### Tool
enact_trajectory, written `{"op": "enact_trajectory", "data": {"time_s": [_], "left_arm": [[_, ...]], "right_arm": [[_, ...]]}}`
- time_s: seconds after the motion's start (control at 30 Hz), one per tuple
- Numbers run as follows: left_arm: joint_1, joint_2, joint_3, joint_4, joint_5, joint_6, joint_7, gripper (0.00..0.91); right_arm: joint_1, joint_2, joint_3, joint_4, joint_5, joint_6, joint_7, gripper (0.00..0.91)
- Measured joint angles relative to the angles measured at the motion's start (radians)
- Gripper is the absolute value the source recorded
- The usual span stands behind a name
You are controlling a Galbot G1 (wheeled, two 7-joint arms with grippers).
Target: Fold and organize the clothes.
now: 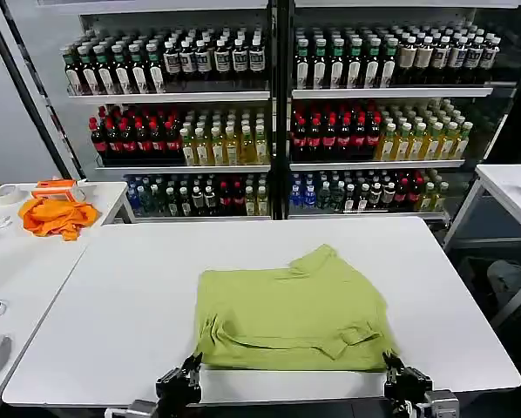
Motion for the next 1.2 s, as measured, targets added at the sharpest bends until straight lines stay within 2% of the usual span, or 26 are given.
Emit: {"op": "enact_trajectory", "data": {"time_s": [0.17, 0.37, 0.73, 0.97, 1.03, 1.07, 1.1, 1.2], "left_arm": [[-0.031, 0.044, -0.057, -0.015, -0.044, 0.018, -0.006, 0.907], [-0.178, 0.104, -0.066, 0.061, -0.124, 0.042, -0.020, 0.907], [-0.596, 0.121, 0.096, 0.343, -0.276, 0.113, -0.034, 0.907], [-0.797, 0.100, 0.200, 0.513, -0.334, 0.139, -0.045, 0.907], [-0.832, 0.098, 0.221, 0.552, -0.348, 0.144, -0.046, 0.907], [-0.845, 0.098, 0.230, 0.566, -0.354, 0.146, -0.046, 0.907], [-0.858, 0.099, 0.238, 0.579, -0.361, 0.148, -0.046, 0.907], [-0.887, 0.101, 0.255, 0.609, -0.381, 0.153, -0.048, 0.907]], "right_arm": [[0.119, -0.045, -0.020, -0.035, 0.058, -0.004, 0.028, 0.907], [0.386, -0.061, -0.123, -0.198, 0.147, -0.025, 0.071, 0.907], [0.872, -0.020, -0.358, -0.612, 0.279, -0.047, 0.097, 0.907], [1.074, 0.023, -0.463, -0.827, 0.327, -0.053, 0.090, 0.907], [1.110, 0.035, -0.487, -0.872, 0.338, -0.054, 0.087, 0.665], [1.126, 0.041, -0.499, -0.893, 0.344, -0.054, 0.085, 0.171], [1.139, 0.044, -0.509, -0.908, 0.350, -0.054, 0.083, 0.010], [1.170, 0.053, -0.536, -0.950, 0.366, -0.056, 0.079, 0.000]]}}
